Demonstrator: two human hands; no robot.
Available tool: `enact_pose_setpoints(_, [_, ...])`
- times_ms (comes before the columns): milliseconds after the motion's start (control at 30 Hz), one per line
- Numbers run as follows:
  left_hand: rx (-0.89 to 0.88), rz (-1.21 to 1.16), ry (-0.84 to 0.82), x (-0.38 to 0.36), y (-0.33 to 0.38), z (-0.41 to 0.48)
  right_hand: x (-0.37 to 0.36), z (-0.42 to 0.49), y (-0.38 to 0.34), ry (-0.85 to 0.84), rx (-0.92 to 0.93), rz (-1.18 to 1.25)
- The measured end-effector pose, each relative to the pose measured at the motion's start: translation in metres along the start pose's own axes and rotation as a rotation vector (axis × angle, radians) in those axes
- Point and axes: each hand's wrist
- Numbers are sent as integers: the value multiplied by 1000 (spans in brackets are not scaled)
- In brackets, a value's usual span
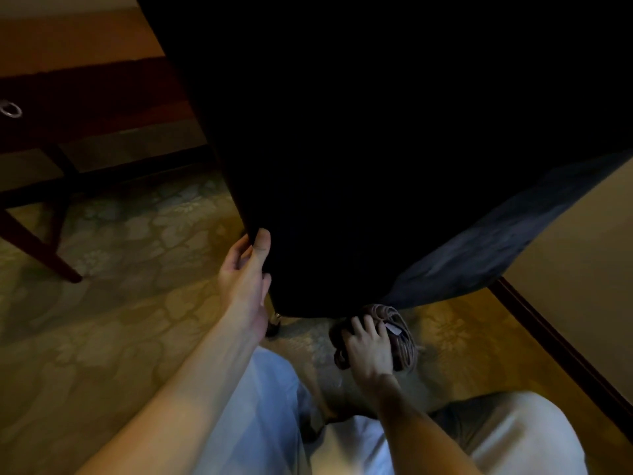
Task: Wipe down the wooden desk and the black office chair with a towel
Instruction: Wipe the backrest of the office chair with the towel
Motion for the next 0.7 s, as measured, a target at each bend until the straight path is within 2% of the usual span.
enact_pose_setpoints(100, [13,-17,-2,1,3,-5,26,-12,11,-9,7,-5])
enact_pose_setpoints(167, [20,-10,-17,0,7,-9,49,-17,19,49,62,9])
enact_pose_setpoints(333, [-7,53,-1,6,12,-11,101,-11,5,421,183,72])
enact_pose_setpoints(400, [-7,89,-16,8,11,-10,113,1,-17,598,172,126])
enact_pose_setpoints(467, [-13,144,-42,12,11,-8,115,16,-38,663,122,170])
enact_pose_setpoints(600, [-3,214,-81,15,14,2,77,31,-49,536,165,80])
enact_pose_setpoints(700, [4,211,-97,16,15,8,31,23,-50,256,219,22])
Point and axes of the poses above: each hand's wrist, its own z-axis towards the middle knuckle, its own x-axis out of the back of the hand, y = z × x, and after that the axes turned 2 degrees about z, right-handed
